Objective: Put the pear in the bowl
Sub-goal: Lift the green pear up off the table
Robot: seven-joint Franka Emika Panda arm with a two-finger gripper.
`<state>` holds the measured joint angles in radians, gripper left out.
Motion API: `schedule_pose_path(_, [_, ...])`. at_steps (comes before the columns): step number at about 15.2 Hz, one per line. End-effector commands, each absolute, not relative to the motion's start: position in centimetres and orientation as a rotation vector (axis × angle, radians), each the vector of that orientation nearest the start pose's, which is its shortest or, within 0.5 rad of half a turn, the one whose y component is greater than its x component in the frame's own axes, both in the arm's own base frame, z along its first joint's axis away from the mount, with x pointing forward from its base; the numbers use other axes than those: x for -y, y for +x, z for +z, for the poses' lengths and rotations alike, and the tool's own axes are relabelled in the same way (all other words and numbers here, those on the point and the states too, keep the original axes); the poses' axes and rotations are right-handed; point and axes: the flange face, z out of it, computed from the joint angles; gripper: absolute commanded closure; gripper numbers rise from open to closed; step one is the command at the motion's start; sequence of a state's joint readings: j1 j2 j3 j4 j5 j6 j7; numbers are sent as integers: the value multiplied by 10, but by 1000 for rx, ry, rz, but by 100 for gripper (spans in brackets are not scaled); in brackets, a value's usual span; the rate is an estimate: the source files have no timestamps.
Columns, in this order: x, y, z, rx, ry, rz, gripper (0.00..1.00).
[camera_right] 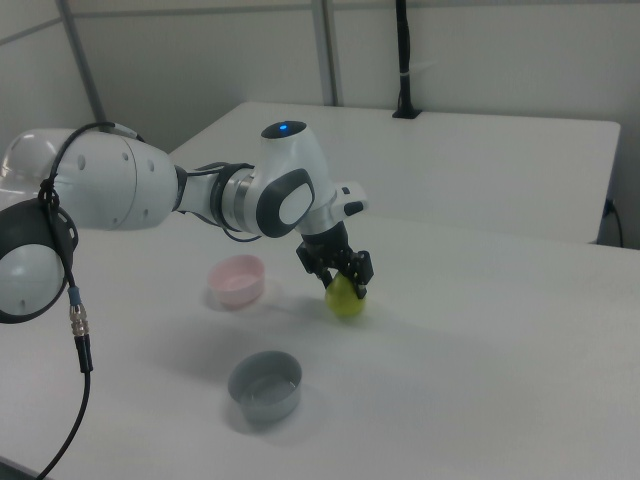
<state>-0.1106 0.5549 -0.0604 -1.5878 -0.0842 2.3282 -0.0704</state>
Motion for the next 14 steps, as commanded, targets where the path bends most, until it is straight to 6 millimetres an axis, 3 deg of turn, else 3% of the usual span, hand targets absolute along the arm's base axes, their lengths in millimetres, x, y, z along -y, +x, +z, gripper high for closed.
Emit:
schedule_pose_path(1, [115, 699, 345, -44, -3249, -316, 48])
schedule_pose_path(4, [113, 693, 374, -69, -3240, -288, 48])
schedule_pose_path(7, [112, 683, 416, -92, -3234, -299, 48])
schedule_pose_path(11, [108, 677, 492, -145, -3189, -276, 47])
schedule_pose_path(14, [101, 674, 512, -141, -3172, -305, 46])
